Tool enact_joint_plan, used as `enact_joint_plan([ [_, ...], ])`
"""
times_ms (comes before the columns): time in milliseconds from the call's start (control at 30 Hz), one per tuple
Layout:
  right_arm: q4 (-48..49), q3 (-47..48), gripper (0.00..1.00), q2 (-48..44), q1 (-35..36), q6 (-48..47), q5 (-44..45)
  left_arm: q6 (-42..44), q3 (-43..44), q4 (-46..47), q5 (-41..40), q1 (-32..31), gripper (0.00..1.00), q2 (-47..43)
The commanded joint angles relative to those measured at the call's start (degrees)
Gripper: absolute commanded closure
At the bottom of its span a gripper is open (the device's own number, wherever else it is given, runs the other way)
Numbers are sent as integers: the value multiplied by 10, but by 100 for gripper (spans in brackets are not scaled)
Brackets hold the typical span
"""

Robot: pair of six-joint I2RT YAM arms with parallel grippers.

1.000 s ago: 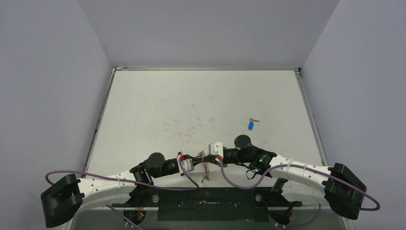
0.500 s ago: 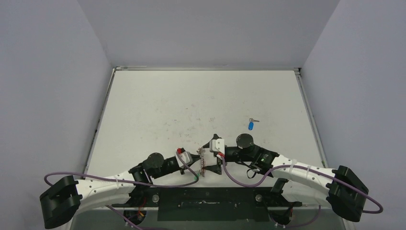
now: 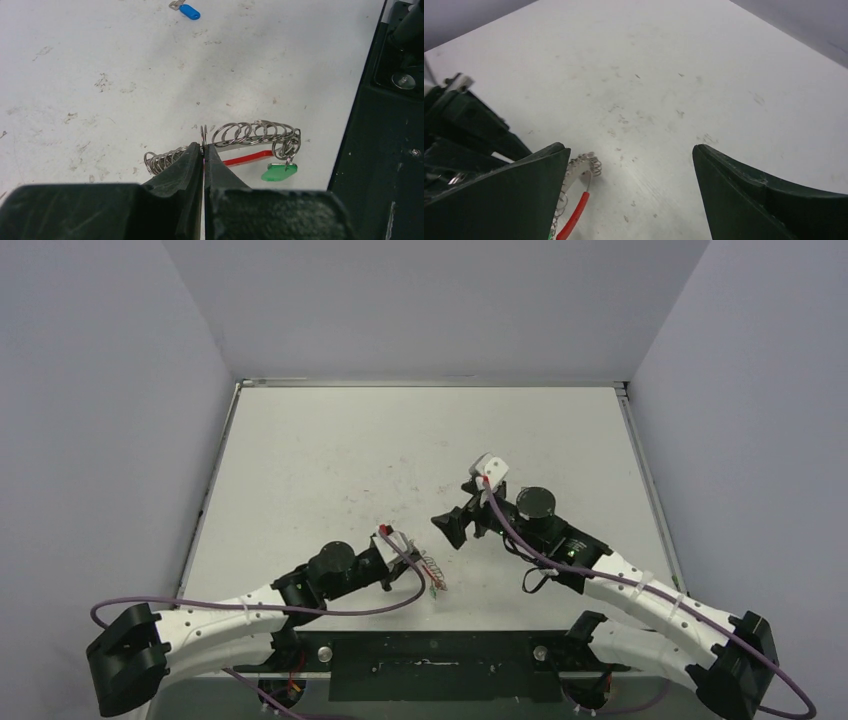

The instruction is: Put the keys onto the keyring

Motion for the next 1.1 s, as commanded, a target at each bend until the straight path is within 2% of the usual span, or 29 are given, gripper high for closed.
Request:
enact_joint_plan([
  [0,-89,29,0,9,-54,128,181,-5,74,-21,71,48,100,38],
  [133,-118,36,0,36,-158,176,123,-29,93,11,166,122,100,80],
  [300,-146,56,1,111,-317,230,61,-41,104,63,254,178,100,131],
  [333,-150,63,4,132,-346,241,49,-38,108,68,268,185,100,140],
  [467,-144,88,28,226,-426,285,-9,-29,124,82,307,201,100,163],
  [533,-151,111,39,276,-438,297,-15,-28,133,82,320,208,100,171],
  [767,-155,187,66,417,-440,306,-50,-28,146,87,339,223,100,182],
  [900,-165,203,68,446,-440,304,-27,-28,153,87,349,230,100,186],
  [1067,-178,203,67,435,-440,280,-6,-27,162,85,359,236,100,192],
])
